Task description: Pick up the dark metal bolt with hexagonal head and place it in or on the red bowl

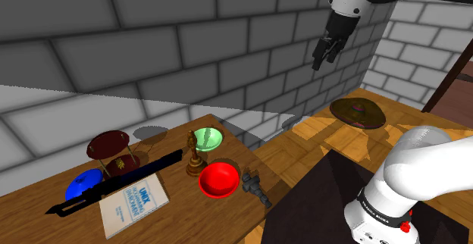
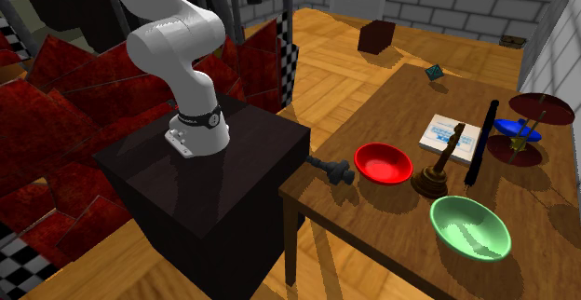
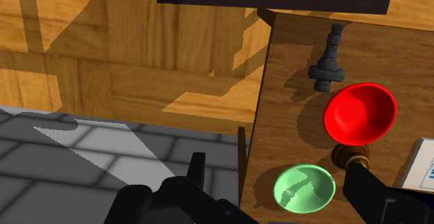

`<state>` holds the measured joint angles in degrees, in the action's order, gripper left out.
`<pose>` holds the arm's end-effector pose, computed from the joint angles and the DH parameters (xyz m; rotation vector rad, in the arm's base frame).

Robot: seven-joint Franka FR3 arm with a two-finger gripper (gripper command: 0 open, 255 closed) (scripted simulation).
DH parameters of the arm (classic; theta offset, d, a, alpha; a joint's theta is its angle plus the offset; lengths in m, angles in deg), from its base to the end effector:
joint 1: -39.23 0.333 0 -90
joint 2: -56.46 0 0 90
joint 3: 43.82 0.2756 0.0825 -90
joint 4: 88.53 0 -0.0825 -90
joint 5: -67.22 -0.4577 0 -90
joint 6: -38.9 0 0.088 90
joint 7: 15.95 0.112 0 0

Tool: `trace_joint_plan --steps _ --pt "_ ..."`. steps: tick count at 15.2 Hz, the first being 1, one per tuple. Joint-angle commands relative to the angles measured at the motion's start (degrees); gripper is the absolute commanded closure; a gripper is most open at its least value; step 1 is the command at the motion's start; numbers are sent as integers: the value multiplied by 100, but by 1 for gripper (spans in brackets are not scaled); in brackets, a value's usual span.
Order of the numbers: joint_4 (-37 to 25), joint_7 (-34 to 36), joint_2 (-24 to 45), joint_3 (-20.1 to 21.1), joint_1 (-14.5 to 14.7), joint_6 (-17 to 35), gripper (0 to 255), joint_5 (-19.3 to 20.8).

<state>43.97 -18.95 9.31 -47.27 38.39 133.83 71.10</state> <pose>0.4075 -0.0417 0.6037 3.0984 -0.0105 0.2557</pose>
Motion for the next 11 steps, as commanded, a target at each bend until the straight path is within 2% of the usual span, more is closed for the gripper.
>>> trace_joint_plan --steps 1,11 --pt "0 0 0 0 0 0 0 0" --pt "1873 679 -182 534 184 1603 0 -286"
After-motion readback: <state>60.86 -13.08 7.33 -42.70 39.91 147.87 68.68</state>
